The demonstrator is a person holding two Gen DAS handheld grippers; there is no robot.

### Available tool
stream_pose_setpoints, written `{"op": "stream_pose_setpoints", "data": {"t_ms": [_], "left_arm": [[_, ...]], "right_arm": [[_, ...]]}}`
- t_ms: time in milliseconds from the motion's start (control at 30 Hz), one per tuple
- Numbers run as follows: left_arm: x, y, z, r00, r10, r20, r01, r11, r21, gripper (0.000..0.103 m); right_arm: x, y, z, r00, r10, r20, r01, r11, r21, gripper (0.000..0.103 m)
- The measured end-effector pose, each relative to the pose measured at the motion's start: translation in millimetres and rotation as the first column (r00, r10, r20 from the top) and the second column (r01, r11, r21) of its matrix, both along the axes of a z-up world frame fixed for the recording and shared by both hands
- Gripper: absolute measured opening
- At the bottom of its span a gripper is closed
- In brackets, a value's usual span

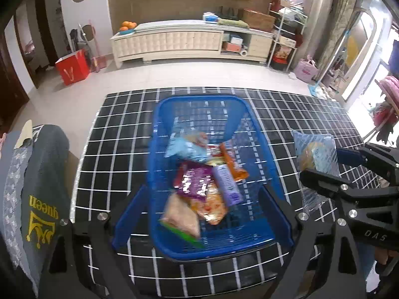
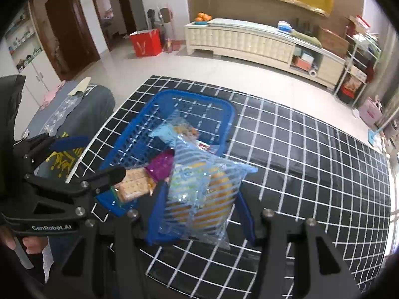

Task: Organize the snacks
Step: 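Carry the bread bag over the basket and release it with the right tool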

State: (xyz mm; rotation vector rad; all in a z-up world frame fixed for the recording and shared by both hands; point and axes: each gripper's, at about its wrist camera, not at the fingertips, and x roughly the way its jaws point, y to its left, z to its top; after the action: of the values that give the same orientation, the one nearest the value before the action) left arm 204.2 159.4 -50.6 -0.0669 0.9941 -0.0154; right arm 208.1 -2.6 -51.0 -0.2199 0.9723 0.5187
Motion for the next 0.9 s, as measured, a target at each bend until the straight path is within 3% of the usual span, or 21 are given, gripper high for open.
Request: {"op": "stream_pose_setpoints", "data": {"t_ms": [367, 600, 767, 900], "left_arm": [[1.6, 47.2, -15.8, 0.998, 0.064, 0.009, -0.064, 0.998, 0.006, 0.089], [15.0, 58.2, -29.8, 0.997, 0.074, -0.004, -0.073, 0.996, 0.044, 0.089], [14.5, 66.7, -39.4, 0.995, 0.098, -0.021, -0.097, 0.995, 0.029, 0.089], [3.9, 69.4, -38.2, 0.994, 0.111, -0.016, -0.111, 0.993, 0.029, 0.089]], "right_arm": [[24.1, 53.4, -35.9, 0.997, 0.073, -0.036, -0.076, 0.993, -0.094, 0.058], [37.3, 72.6, -62.0, 0.994, 0.094, -0.064, -0.102, 0.987, -0.128, 0.058], [38.3, 81.4, -71.2, 0.990, 0.098, -0.106, -0.113, 0.983, -0.145, 0.059], [25.3, 73.4, -56.0, 0.995, 0.094, -0.042, -0.099, 0.984, -0.148, 0.076]]}}
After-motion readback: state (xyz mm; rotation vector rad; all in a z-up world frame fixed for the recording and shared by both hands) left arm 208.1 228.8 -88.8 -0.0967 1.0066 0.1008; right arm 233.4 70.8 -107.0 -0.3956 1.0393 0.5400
